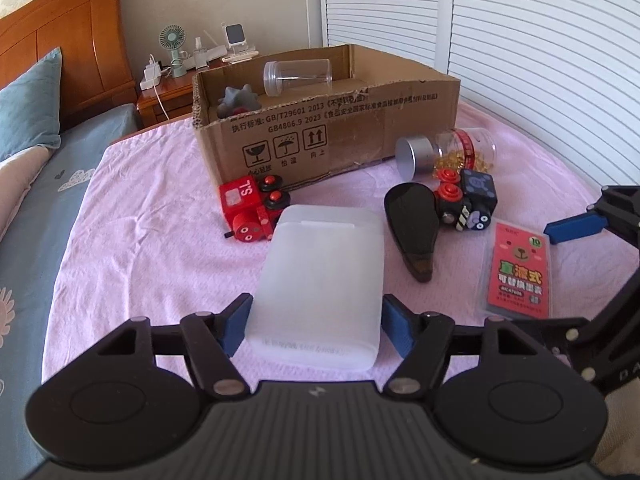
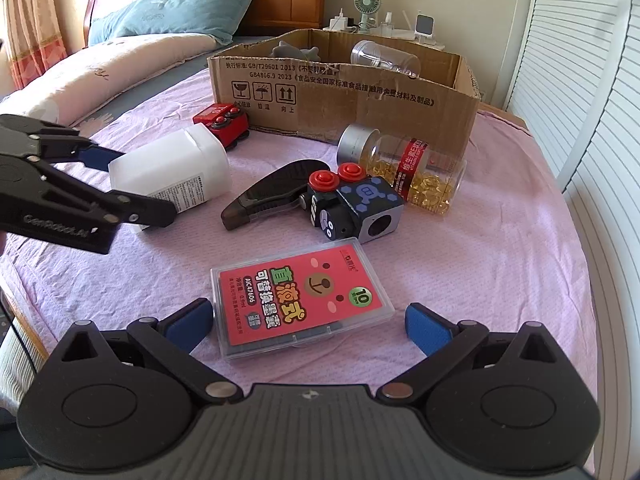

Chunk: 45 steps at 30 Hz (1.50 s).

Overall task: Organize rigid objects
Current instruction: 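Grasp the pink card case with the right tool while the left tool lifts the white container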

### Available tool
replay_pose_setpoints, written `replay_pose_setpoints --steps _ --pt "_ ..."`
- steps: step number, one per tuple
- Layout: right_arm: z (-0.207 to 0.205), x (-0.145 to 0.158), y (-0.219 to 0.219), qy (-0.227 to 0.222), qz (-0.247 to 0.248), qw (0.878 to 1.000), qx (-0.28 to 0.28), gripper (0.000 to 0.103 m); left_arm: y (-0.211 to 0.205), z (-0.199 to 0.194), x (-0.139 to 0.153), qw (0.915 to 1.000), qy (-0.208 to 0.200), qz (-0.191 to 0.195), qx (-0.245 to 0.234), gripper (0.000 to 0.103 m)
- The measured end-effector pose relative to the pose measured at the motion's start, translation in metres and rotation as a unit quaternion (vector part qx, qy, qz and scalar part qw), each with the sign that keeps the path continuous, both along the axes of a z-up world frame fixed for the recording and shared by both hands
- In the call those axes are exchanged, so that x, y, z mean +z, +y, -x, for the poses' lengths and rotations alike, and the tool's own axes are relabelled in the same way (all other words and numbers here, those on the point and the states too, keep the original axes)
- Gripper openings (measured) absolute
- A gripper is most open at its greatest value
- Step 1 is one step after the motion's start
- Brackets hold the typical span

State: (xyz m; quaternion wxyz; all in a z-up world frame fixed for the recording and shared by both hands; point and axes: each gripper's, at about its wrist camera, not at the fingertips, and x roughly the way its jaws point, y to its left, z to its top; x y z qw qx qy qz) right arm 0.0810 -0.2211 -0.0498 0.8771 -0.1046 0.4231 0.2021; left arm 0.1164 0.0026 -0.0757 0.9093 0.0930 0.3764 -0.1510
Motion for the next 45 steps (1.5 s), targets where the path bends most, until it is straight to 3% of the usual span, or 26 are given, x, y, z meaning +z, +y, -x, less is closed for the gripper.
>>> replay_pose_setpoints --steps 20,26,35,45 --pt "-0.023 0.001 0.009 0.013 0.002 0.994 0.112 0.101 0.000 -0.017 -0.005 0.9996 0.017 0.017 -0.014 0.071" --pt "-0.022 0.004 0.007 0.013 0.000 0.994 0.110 0.094 -0.001 -0.019 -0.005 0.9996 0.018 0.020 -0.010 0.071" --pt "-0.020 0.006 0.007 0.019 0.009 0.995 0.097 0.093 -0.001 -0.020 -0.002 0.9994 0.022 0.022 -0.012 0.064" --pt "-0.015 0.026 0.002 0.012 0.008 0.996 0.089 0.093 0.005 -0.013 0.018 0.9989 0.032 0.021 -0.026 0.064"
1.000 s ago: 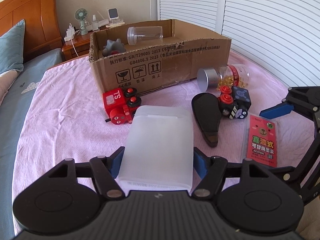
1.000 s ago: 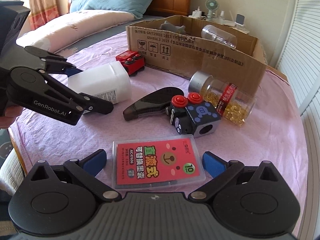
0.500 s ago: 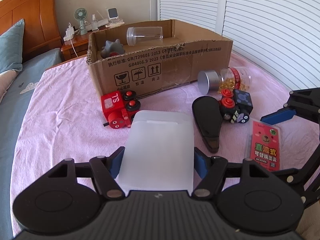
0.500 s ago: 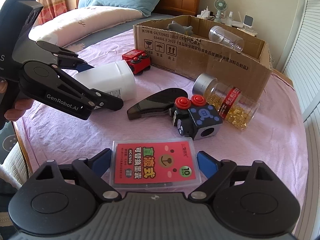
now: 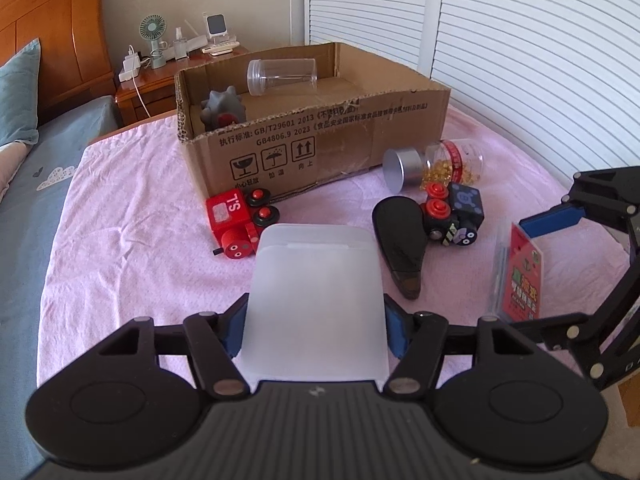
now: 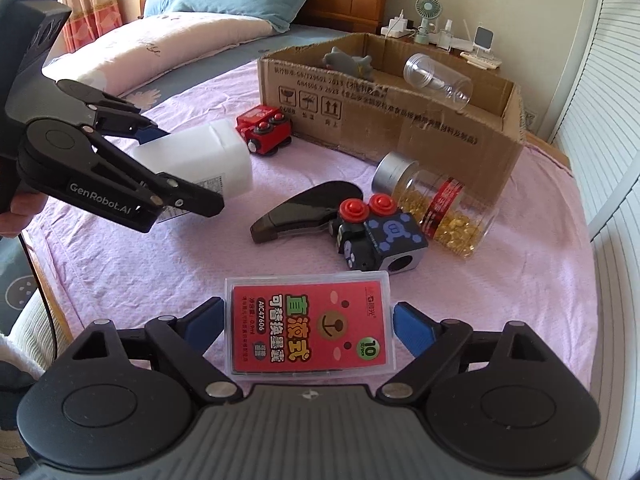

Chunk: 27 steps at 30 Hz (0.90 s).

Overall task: Organize rigid objects
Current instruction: 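Grasp the pink card case with the right tool while the left tool lifts the white container, then drop the card case into the box with the right tool while the left tool carries the container there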

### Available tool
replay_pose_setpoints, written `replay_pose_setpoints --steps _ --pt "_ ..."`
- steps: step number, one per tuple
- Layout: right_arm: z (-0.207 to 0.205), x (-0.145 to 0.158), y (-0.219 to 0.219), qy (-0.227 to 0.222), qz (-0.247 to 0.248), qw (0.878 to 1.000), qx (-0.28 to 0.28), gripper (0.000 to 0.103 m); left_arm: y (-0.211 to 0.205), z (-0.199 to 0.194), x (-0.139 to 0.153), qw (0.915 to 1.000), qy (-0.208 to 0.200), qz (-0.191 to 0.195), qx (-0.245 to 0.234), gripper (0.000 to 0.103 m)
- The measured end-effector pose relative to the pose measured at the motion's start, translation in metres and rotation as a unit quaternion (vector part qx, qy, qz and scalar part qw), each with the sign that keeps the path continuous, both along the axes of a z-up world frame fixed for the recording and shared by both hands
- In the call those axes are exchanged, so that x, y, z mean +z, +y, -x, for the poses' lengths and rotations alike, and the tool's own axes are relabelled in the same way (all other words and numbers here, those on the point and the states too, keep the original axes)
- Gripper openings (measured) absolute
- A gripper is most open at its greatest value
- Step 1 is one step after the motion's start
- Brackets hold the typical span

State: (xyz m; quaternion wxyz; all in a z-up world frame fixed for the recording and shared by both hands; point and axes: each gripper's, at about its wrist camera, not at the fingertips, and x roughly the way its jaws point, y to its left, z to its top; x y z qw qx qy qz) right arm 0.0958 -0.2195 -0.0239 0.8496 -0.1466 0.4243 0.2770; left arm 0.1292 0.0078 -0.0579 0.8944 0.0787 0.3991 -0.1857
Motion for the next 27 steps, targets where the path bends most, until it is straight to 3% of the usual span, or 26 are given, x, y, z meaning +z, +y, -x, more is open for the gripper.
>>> replay_pose_setpoints --steps 8,16,20,27 --pt "-0.019 0.042 -0.013 -0.040 -0.032 0.999 -0.016 0.093 0.007 0.000 0.033 0.9999 -0.009 0.014 -0.003 0.064" --pt "-0.078 0.087 -0.010 -0.098 -0.053 0.993 -0.035 0.093 0.016 -0.013 0.065 0.9984 -0.051 0.020 0.013 0.064" --pt "-0.122 0.088 -0.001 -0.094 -0.045 0.993 -0.049 0.093 0.020 -0.020 0.071 0.9977 -0.061 0.019 0.019 0.064" --pt "-0.199 0.064 0.014 -0.057 -0.017 0.995 -0.084 0.093 0.028 -0.030 0.070 0.9972 -0.064 0.023 0.031 0.064"
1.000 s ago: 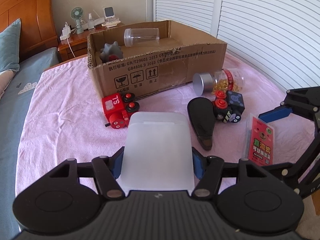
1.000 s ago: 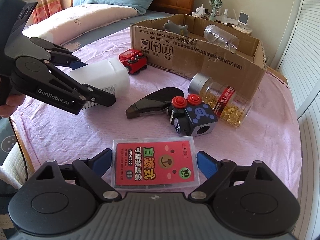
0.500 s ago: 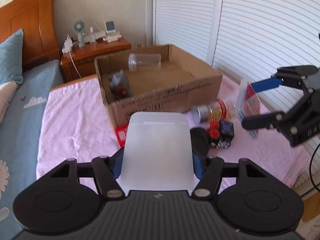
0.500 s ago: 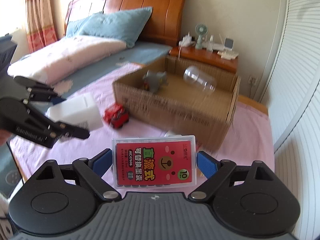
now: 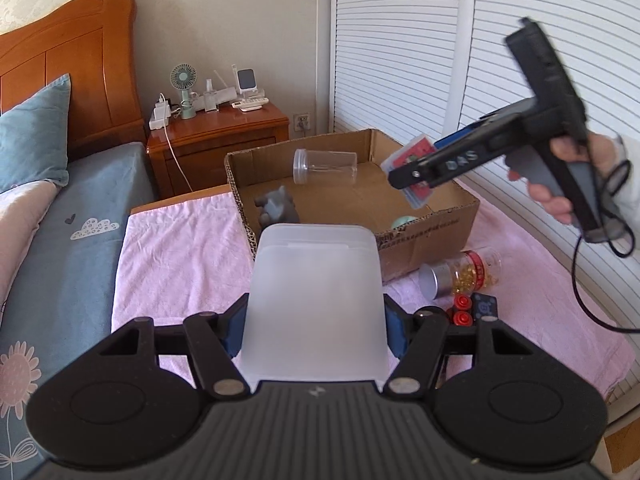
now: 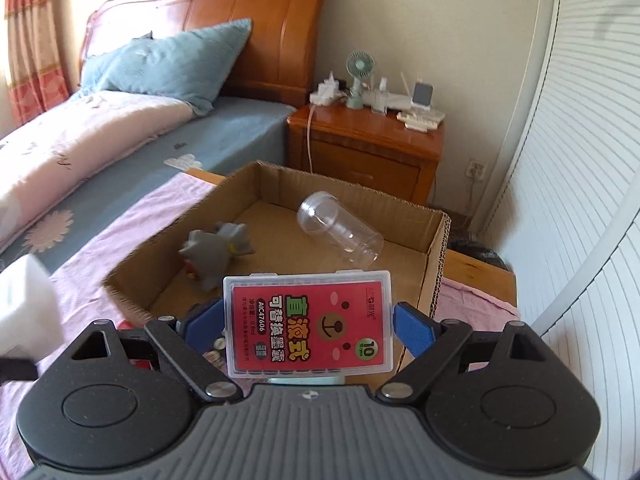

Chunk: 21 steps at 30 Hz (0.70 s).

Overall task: Organize rigid objects
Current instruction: 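Drop the card case into the box with the right tool while the left tool carries the container there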

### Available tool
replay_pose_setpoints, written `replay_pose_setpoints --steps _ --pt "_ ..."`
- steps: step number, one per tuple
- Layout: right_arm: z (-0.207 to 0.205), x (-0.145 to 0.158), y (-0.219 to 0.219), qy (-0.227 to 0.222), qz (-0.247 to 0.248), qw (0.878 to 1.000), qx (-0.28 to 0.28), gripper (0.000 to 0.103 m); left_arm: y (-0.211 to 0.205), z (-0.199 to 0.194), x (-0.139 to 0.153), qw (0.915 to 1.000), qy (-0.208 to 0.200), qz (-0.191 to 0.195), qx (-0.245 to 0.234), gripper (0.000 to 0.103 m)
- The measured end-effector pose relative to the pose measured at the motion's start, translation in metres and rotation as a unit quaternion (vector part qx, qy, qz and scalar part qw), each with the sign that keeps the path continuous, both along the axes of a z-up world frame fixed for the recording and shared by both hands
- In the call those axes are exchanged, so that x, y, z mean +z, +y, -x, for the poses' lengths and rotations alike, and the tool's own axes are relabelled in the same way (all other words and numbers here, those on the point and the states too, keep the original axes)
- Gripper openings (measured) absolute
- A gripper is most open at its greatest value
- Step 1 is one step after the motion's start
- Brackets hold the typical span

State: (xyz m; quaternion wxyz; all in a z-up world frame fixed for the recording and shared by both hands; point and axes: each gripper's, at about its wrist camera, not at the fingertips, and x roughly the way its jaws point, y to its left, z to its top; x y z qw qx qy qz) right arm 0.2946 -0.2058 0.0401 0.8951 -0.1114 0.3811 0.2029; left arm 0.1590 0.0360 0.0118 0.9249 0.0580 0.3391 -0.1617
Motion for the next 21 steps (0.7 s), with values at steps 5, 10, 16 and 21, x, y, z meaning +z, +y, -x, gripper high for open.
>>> replay_pose_setpoints --steps 5,10,16,21 --pt "-0.032 -0.019 -0.001 0.025 0.007 0.998 -0.057 0.098 0.003 -0.007 -0.002 1.0000 0.006 0.002 0.005 0.064" --pt "-0.019 -0.017 -0.014 0.034 -0.016 0.997 -0.068 0.103 0.000 -0.012 0.000 1.0000 0.008 0.004 0.004 0.064" --pt "0.013 0.004 -0.028 0.039 -0.029 0.996 -0.081 0.103 -0.013 -0.020 0.010 1.0000 0.003 -0.002 0.001 0.064" --pt "0.049 0.015 -0.040 0.057 -0.037 0.993 -0.102 0.103 -0.028 -0.036 0.019 1.0000 0.002 -0.006 -0.003 0.064"
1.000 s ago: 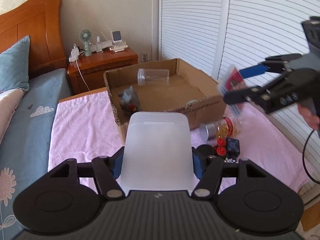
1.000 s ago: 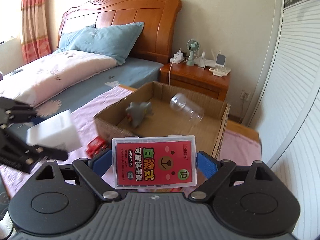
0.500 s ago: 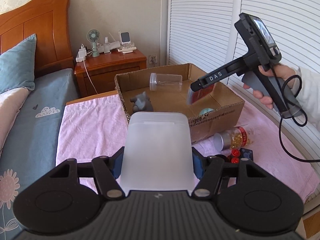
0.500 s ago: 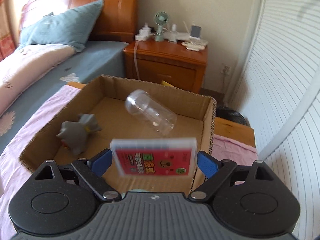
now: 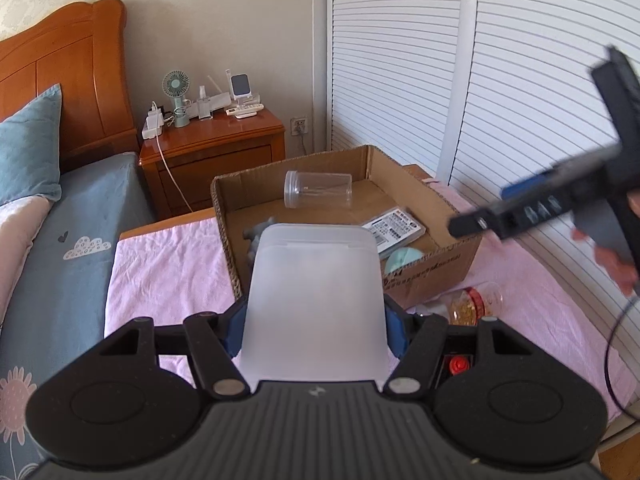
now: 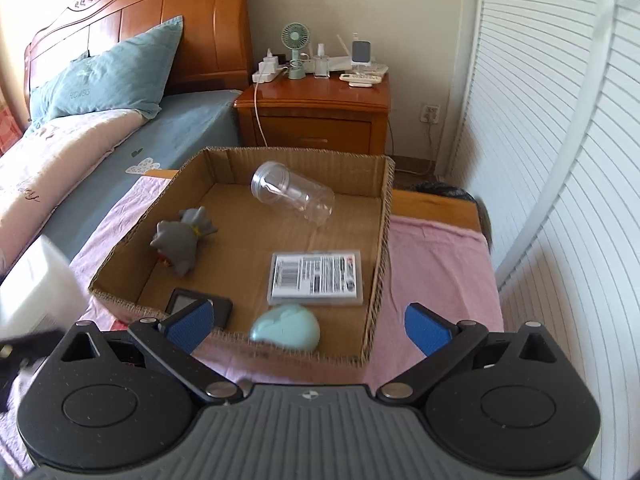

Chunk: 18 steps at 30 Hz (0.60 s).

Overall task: Organize rigid objects
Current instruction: 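Drop the card case into the box with the right tool while the left tool carries the container there, then lower the white container into the box and open the left tool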

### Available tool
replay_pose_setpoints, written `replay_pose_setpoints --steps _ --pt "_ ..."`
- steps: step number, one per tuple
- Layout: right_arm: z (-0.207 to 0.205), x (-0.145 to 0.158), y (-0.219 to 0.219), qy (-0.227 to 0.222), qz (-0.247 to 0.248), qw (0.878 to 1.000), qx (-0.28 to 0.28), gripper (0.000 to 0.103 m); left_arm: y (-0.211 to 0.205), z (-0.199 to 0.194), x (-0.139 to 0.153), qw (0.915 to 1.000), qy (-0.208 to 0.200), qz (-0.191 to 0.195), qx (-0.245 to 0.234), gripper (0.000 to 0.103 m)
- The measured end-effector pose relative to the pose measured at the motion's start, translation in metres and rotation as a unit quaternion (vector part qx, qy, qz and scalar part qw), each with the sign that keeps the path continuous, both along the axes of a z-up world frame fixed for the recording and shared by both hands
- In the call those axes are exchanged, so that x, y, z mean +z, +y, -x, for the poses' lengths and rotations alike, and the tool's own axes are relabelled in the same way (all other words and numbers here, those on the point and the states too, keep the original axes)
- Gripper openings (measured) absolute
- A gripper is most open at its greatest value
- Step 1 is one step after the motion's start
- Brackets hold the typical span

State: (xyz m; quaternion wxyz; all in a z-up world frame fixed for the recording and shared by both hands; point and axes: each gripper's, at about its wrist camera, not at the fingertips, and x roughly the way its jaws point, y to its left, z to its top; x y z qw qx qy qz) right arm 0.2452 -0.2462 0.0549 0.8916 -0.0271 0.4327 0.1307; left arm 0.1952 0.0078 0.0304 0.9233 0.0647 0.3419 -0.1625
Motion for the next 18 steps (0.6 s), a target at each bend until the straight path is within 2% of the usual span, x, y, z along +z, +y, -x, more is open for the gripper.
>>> replay_pose_setpoints --steps 6,9,16,18 --pt "0.045 -0.003 -0.008 0.011 0.006 1.000 -0.022 0.103 -0.021 -0.036 0.000 0.9994 0.031 0.010 0.010 0.065" --pt "0.061 -0.007 -0.013 0.008 0.011 0.999 -0.033 0.103 -0.036 -0.060 -0.002 0.9990 0.041 0.002 0.018 0.065" --pt "0.076 -0.014 -0.033 0.010 -0.006 0.999 -0.048 0.103 -0.064 -0.110 -0.016 0.9975 0.052 -0.014 0.046 0.065" --pt "0.078 -0.015 -0.040 0.009 -0.009 0.998 -0.056 0.103 -0.068 -0.119 -0.019 0.9973 0.039 -0.013 0.061 0.072"
